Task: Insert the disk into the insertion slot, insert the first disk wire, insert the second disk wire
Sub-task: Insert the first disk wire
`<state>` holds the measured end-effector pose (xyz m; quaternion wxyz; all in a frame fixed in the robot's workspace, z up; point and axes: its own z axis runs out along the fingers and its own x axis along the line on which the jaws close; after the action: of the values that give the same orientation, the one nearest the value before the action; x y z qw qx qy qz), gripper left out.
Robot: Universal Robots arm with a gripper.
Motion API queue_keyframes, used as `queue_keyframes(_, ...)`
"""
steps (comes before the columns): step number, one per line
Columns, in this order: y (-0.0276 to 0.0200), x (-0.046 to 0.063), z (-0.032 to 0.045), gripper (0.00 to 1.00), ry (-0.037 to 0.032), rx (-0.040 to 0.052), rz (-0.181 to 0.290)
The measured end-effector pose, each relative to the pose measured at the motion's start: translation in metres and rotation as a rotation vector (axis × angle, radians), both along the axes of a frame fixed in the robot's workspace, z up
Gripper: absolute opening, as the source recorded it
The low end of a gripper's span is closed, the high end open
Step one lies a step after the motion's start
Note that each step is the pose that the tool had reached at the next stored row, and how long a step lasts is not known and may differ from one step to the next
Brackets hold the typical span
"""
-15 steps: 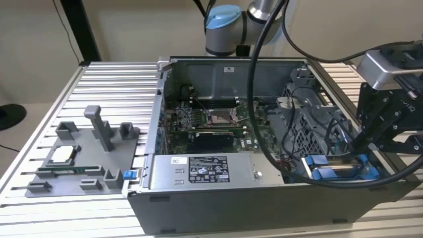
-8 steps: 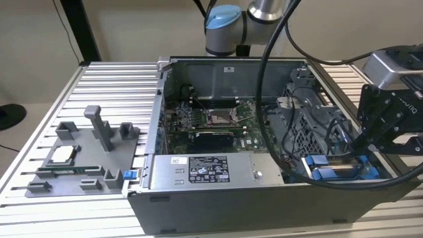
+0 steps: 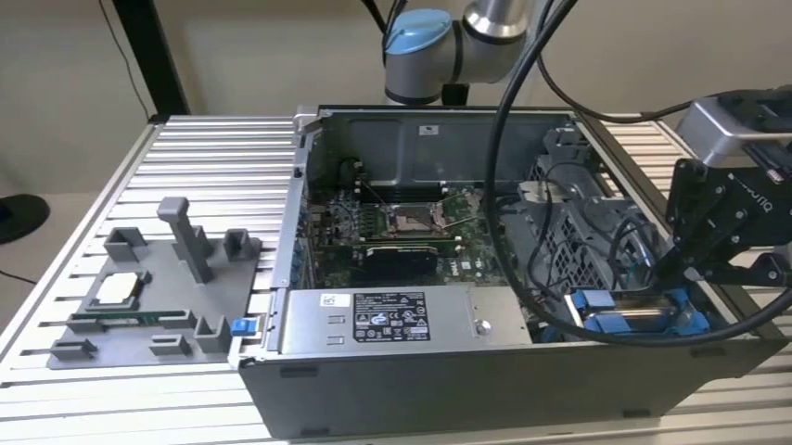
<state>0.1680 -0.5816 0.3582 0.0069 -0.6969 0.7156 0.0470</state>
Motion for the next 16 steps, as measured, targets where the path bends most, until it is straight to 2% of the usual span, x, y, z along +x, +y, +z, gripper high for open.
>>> queue_keyframes(4,0.0022,0.0012,-0.0037,0.00,0.0003,0.0004,-0.005)
queue_keyframes(16,0.0024,0.0013,-0.0046,0.00,0.0002,0.0001,-0.006)
